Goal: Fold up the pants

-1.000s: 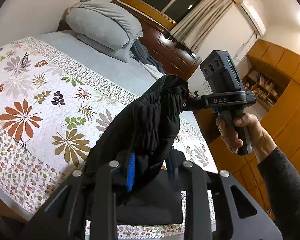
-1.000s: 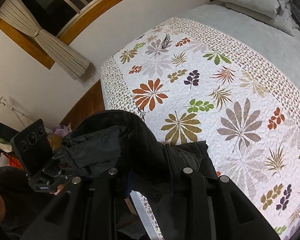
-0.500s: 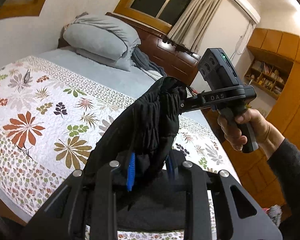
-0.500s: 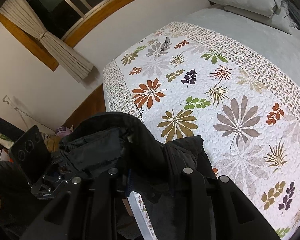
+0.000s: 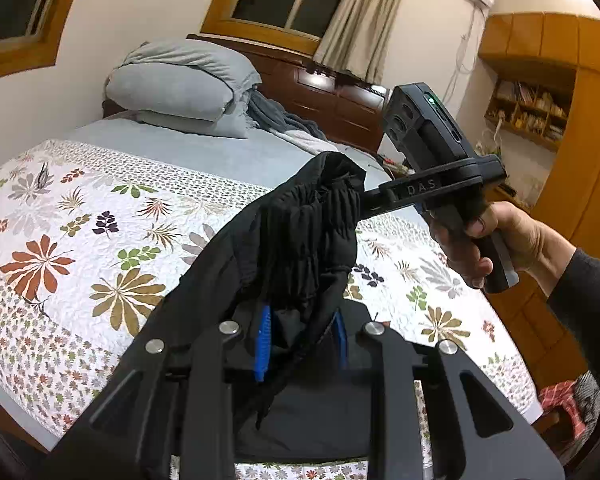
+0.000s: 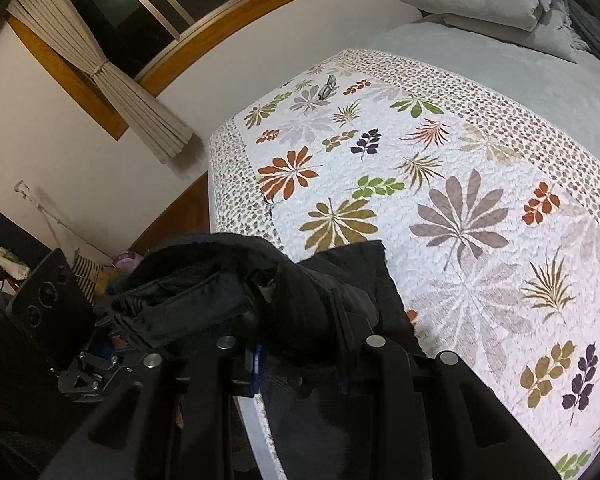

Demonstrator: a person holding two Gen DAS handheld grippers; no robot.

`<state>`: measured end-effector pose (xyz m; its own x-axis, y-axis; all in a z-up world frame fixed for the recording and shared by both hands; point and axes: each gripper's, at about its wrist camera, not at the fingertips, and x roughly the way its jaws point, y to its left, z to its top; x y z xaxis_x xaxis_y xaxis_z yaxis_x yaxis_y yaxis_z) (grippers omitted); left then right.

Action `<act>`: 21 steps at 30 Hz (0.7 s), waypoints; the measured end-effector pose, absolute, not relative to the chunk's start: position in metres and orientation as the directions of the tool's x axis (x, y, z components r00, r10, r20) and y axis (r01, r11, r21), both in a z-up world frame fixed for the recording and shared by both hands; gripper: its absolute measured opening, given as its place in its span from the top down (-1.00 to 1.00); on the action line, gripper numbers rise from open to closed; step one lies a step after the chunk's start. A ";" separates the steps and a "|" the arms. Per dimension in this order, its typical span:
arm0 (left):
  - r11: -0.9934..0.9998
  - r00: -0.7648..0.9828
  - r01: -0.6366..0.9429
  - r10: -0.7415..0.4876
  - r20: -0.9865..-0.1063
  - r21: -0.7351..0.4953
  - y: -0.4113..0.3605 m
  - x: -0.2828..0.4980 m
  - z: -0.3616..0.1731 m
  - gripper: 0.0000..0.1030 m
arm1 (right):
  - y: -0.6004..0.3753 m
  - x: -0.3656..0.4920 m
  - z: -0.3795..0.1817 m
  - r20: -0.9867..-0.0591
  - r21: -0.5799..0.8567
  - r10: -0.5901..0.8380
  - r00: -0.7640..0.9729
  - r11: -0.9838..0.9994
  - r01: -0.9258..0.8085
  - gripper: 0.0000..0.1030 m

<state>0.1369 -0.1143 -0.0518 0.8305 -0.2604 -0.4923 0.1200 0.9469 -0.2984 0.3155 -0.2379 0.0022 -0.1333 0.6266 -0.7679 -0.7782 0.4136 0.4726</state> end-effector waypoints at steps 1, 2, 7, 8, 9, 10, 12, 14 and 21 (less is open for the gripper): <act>0.949 0.829 0.125 -0.260 -0.496 -0.289 -0.119 0.138 -0.055 0.54 | -0.242 0.316 0.000 -0.766 0.475 0.629 -0.133 0.414 -0.777 0.47; 0.951 0.827 0.128 -0.260 -0.499 -0.283 -0.123 0.138 -0.057 0.54 | -0.247 0.316 -0.003 -0.763 0.479 0.632 -0.133 0.415 -0.774 0.47; 0.951 0.808 0.150 -0.276 -0.521 -0.270 -0.141 0.141 -0.068 0.54 | -0.267 0.317 -0.018 -0.760 0.484 0.637 -0.128 0.424 -0.765 0.47; 0.951 0.803 0.154 -0.279 -0.526 -0.269 -0.144 0.142 -0.070 0.54 | -0.272 0.317 -0.021 -0.758 0.488 0.639 -0.128 0.426 -0.762 0.47; 0.950 0.798 0.160 -0.285 -0.531 -0.269 -0.147 0.142 -0.072 0.54 | -0.276 0.316 -0.023 -0.757 0.490 0.641 -0.127 0.428 -0.760 0.47; 0.949 0.794 0.164 -0.288 -0.535 -0.269 -0.150 0.141 -0.074 0.54 | -0.278 0.316 -0.025 -0.757 0.490 0.642 -0.126 0.430 -0.758 0.47; 0.947 0.785 0.172 -0.298 -0.543 -0.271 -0.155 0.141 -0.078 0.54 | -0.286 0.314 -0.029 -0.756 0.487 0.643 -0.119 0.433 -0.758 0.47; 0.943 0.770 0.183 -0.313 -0.555 -0.278 -0.160 0.140 -0.082 0.55 | -0.293 0.312 -0.033 -0.758 0.482 0.643 -0.113 0.436 -0.760 0.47; 0.924 0.705 0.213 -0.370 -0.605 -0.318 -0.174 0.143 -0.102 0.55 | -0.318 0.300 -0.048 -0.774 0.453 0.627 -0.086 0.453 -0.768 0.47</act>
